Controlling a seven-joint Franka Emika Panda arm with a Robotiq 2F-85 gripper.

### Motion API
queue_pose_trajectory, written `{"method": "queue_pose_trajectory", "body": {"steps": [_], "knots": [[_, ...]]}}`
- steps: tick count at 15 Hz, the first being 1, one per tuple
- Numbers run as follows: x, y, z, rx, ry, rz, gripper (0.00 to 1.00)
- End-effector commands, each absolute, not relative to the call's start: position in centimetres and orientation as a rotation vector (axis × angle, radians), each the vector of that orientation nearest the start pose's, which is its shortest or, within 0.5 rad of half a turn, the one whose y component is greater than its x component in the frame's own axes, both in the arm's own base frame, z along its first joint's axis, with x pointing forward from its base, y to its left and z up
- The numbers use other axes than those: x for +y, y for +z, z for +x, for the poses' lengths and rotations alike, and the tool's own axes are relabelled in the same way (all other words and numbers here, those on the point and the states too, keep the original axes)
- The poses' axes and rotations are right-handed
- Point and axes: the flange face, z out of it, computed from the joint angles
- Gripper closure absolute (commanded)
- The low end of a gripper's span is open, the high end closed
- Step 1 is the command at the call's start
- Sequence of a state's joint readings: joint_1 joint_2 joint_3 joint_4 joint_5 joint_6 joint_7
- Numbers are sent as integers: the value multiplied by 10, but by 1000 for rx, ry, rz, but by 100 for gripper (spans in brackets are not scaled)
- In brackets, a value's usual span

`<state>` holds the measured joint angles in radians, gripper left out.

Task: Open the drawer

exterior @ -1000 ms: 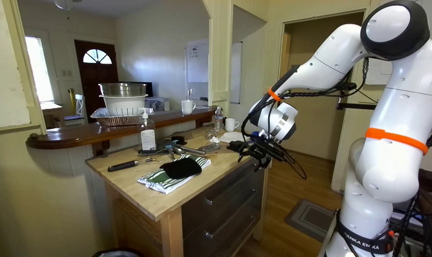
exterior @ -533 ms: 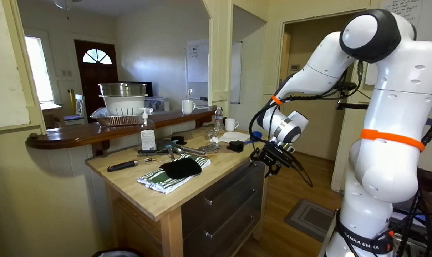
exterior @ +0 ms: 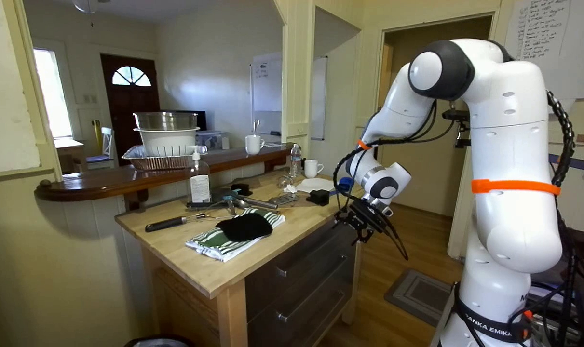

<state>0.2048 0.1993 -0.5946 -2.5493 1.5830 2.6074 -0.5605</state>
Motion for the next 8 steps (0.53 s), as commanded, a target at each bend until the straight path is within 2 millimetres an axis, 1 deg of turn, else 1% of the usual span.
{"method": "queue_pose_trajectory", "body": {"steps": [1, 4, 5, 6, 8], "knots": [[-203, 150, 394, 1560, -295, -2094, 0], [-211, 124, 398, 1590, -295, -2105, 0], [-214, 119, 399, 1598, -302, -2094, 9], [-215, 115, 402, 1598, -310, -2088, 6], [-217, 111, 406, 1593, -321, -2077, 5]]}}
